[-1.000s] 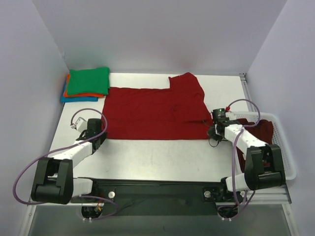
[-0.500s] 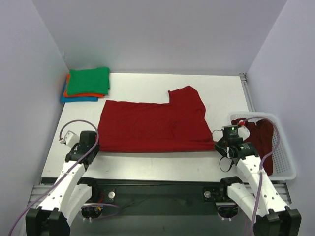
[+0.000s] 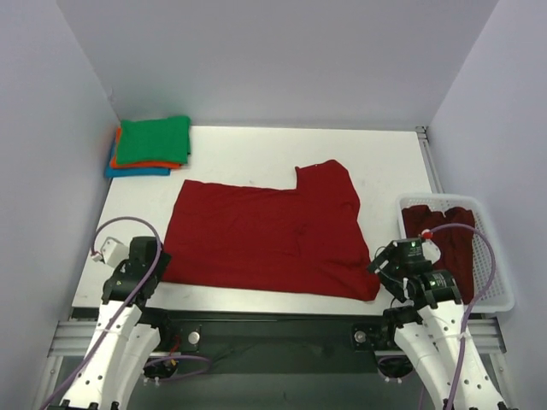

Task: Fold and stack the t-shirts
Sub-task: Fold the flattened tshirt in 1/3 of the way

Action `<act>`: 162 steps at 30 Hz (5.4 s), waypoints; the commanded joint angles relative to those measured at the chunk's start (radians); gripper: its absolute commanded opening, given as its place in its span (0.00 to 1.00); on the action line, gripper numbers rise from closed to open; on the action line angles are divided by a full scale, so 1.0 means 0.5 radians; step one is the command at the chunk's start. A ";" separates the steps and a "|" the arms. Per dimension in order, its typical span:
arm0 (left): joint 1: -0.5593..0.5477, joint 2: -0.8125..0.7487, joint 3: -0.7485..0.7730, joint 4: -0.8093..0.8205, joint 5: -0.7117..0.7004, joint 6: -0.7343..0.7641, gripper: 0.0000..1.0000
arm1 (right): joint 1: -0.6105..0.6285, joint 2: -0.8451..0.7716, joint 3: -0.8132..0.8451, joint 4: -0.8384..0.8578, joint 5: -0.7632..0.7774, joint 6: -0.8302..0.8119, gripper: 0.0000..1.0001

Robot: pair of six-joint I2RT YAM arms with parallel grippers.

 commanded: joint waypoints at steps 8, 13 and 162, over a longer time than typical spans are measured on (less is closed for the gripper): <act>-0.126 0.794 0.715 0.720 0.406 0.460 0.73 | 0.001 1.230 0.886 0.701 -0.033 -0.511 0.58; -0.375 0.963 0.672 0.941 0.575 0.567 0.73 | -0.084 1.860 1.298 0.704 0.035 -0.659 0.41; 0.085 1.132 -0.024 0.778 0.670 0.417 0.72 | 0.566 0.907 -0.187 0.683 0.102 0.274 0.57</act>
